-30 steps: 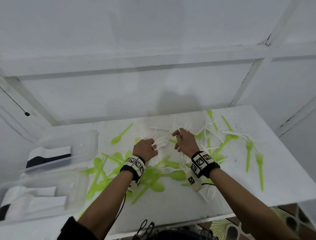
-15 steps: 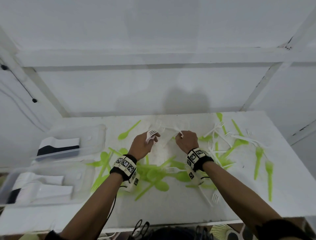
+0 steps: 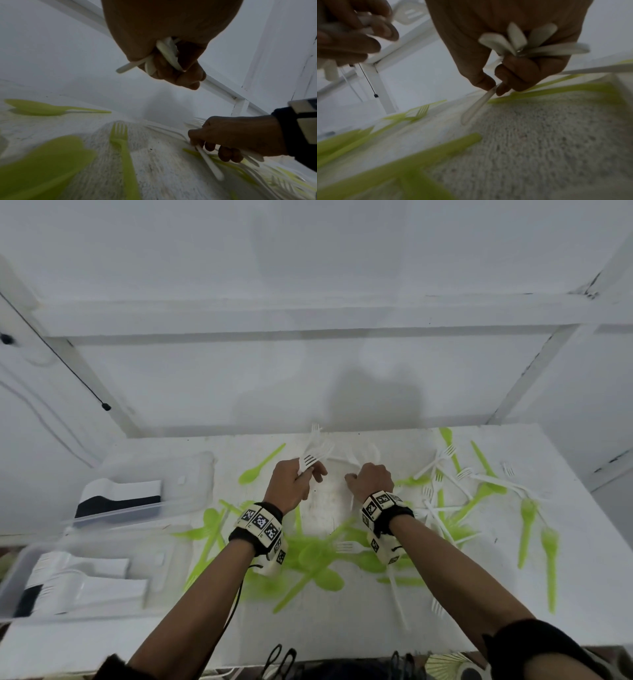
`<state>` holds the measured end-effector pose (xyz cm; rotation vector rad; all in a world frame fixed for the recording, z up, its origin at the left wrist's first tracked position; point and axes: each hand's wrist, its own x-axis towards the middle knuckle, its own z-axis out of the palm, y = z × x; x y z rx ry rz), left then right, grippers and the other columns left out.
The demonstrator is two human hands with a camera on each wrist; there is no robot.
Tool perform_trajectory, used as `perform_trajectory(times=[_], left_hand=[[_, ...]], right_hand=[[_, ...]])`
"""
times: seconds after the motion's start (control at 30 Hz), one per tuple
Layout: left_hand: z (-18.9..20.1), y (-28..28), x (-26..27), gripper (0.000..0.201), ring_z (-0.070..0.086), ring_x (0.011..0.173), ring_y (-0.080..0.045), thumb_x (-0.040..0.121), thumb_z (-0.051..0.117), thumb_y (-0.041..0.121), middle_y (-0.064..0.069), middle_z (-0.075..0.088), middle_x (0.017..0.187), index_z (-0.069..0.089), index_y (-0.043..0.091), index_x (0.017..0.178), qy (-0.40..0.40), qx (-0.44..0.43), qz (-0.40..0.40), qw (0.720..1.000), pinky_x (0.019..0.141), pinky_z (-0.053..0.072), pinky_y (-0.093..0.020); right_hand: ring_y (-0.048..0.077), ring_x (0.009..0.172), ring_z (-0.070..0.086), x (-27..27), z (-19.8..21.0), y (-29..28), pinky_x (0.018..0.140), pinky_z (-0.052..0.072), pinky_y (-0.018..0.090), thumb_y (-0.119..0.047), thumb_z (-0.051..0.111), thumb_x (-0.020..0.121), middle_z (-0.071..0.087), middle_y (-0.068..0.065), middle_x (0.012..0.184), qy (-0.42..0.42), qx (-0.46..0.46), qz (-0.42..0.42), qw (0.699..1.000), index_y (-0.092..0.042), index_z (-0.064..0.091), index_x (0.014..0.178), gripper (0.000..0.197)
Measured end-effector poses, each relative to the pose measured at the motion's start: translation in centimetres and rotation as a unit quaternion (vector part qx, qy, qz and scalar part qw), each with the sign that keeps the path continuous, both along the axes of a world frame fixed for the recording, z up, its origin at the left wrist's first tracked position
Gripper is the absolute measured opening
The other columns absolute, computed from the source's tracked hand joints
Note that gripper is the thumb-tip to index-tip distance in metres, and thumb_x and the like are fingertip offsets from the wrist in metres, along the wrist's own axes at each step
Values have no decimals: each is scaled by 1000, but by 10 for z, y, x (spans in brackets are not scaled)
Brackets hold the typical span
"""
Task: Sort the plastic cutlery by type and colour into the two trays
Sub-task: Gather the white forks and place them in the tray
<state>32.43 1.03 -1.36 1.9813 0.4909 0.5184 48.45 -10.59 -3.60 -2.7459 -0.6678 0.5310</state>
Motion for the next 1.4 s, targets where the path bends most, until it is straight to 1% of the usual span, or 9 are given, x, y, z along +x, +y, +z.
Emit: perform_trajectory(times=[0.1, 0.27, 0.37, 0.47, 0.73, 0.9, 1.0, 1.23, 1.4], left_hand=[[0, -1, 13, 25, 49, 46, -7, 89, 48, 4, 0, 64, 67, 60, 21, 77, 1, 33, 47, 998, 49, 40, -22], [-9, -1, 45, 15, 51, 54, -7, 83, 50, 26, 8, 57, 59, 64, 28, 77, 61, 52, 54, 995, 56, 39, -25], [-21, 4, 68, 24, 66, 78, -20, 92, 51, 36, 3, 72, 80, 75, 32, 93, 141, 100, 23, 985, 71, 49, -32], [-34, 10, 87, 30, 65, 100, -35, 98, 62, 38, -13, 73, 100, 73, 11, 103, 211, 197, 9, 957, 78, 47, -38], [-46, 15, 117, 46, 54, 128, -30, 101, 55, 45, -8, 61, 137, 58, 20, 139, 319, 316, -71, 891, 99, 45, -40], [-42, 8, 108, 30, 64, 98, -32, 92, 57, 42, -6, 64, 99, 66, 16, 104, 310, 346, -57, 883, 71, 44, -34], [-40, 5, 95, 28, 62, 81, -32, 87, 52, 45, 0, 50, 76, 49, 19, 77, 282, 313, -30, 907, 62, 33, -31], [-30, 1, 62, 29, 63, 85, -38, 99, 59, 33, -14, 67, 85, 64, 7, 87, 207, 212, 53, 954, 70, 48, -40], [-25, -4, 40, 29, 58, 59, -27, 103, 50, 21, -1, 53, 55, 63, 17, 77, 165, 115, 62, 978, 63, 43, -35]], right_hand=[[33, 81, 62, 0, -2, -8, 63, 45, 30, -35, 55, 91, 69, 15, 91, -3, 23, -14, 1000, -5, 61, 81, 33], [38, 93, 63, 2, -1, -26, 68, 40, 34, -31, 47, 97, 67, 20, 99, -37, 89, -32, 995, 0, 62, 96, 35], [41, 89, 62, 5, -1, -37, 67, 33, 38, -25, 44, 101, 67, 24, 94, -88, 143, -25, 985, 0, 59, 97, 29], [44, 80, 62, 10, -4, -50, 64, 35, 41, -21, 44, 103, 66, 27, 84, -105, 206, -22, 973, 2, 58, 96, 27], [40, 75, 62, 20, -9, -87, 62, 39, 38, -24, 49, 106, 69, 16, 82, -96, 291, -21, 952, -6, 64, 104, 23], [21, 51, 63, 14, 0, -101, 50, 49, 25, -10, 45, 103, 62, -6, 76, -19, 340, -12, 940, -9, 63, 109, 19], [15, 50, 56, 8, 1, -110, 53, 45, 30, -13, 52, 99, 60, -6, 65, 1, 325, -17, 946, -13, 62, 98, 11], [6, 48, 50, -23, -2, -135, 53, 35, 15, -30, 75, 81, 55, -6, 55, 22, 275, 56, 960, -26, 56, 75, 20], [14, 69, 43, -42, -13, -152, 63, 32, 30, -55, 82, 75, 36, -19, 69, -14, 136, 141, 981, -20, 42, 88, 55]])
